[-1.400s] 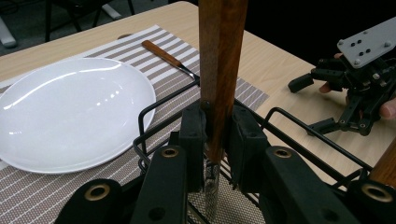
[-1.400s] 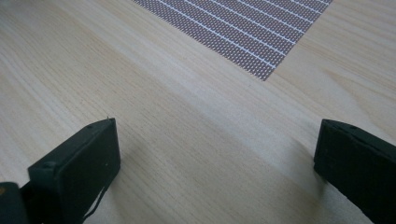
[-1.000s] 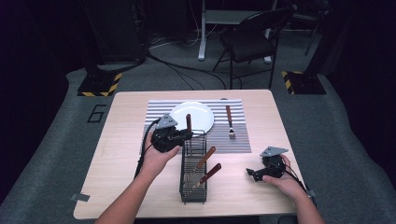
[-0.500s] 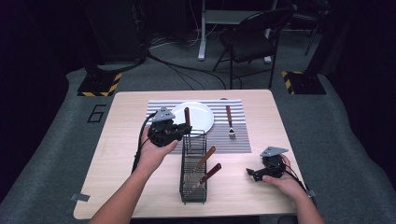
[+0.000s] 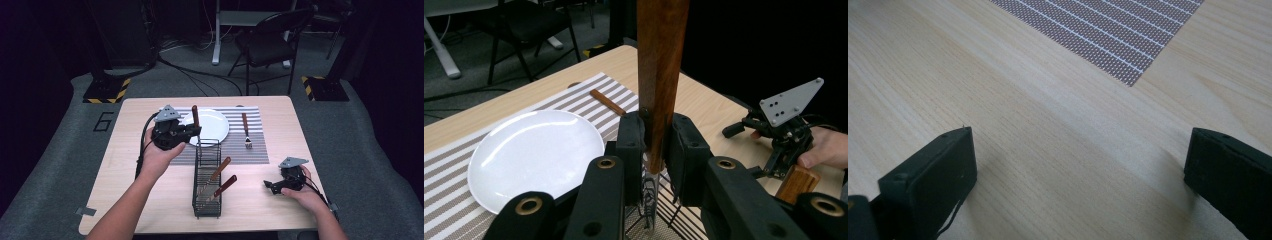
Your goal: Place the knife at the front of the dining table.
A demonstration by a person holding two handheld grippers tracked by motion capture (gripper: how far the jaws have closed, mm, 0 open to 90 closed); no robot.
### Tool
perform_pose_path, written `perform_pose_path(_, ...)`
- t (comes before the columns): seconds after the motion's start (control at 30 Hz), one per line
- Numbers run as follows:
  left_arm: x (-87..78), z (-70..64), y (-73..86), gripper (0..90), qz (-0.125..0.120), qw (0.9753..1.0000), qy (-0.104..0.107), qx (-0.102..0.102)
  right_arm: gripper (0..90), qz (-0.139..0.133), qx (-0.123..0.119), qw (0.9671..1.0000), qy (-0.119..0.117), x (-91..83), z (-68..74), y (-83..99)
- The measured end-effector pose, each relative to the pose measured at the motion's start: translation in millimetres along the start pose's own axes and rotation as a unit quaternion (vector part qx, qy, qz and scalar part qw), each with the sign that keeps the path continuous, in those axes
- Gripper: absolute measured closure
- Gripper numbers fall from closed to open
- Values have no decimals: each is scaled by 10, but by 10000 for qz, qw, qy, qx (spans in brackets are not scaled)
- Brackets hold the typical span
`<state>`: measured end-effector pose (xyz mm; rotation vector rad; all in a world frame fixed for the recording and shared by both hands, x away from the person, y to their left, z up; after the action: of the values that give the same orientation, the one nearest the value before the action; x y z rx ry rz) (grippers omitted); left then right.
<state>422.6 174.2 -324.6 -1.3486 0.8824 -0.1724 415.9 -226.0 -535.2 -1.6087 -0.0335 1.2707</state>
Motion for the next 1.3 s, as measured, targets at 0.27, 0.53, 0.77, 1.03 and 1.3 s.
perform_pose_path(0.27, -94, 30, -63, 773, -98, 9999, -75, -11, 0, -1, 1, 10000, 0, 0, 0, 0)
perform_pose_path(0.53, -130, 113, -57, 773, -99, 9998, -163, -59, 0, -1, 2, 10000, -1, 0, 0, 0)
perform_pose_path(0.77, -131, 231, 23, 806, -92, 9994, -241, -239, 0, -2, 1, 10000, -1, 0, 0, 0)
perform_pose_path(1.03, -187, 243, 8, 807, -192, 9992, -237, -269, 0, -2, 2, 10000, -1, 0, 0, 0)
perform_pose_path(1.3, -328, 254, -65, 808, -284, 9990, -306, -174, 0, -2, 4, 10000, -1, 0, 0, 0)
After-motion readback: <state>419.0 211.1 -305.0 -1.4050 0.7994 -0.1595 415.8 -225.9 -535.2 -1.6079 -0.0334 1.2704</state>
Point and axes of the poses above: each handheld gripper's, and its own axes: x roughly forward along the jaws, y roughly out of its underside, z roughly to its left, the point moved 1 cm from there along x, roughly forward along the jaws, and after that the axes turned 8 degrees about -y, right-handed, at the moved point
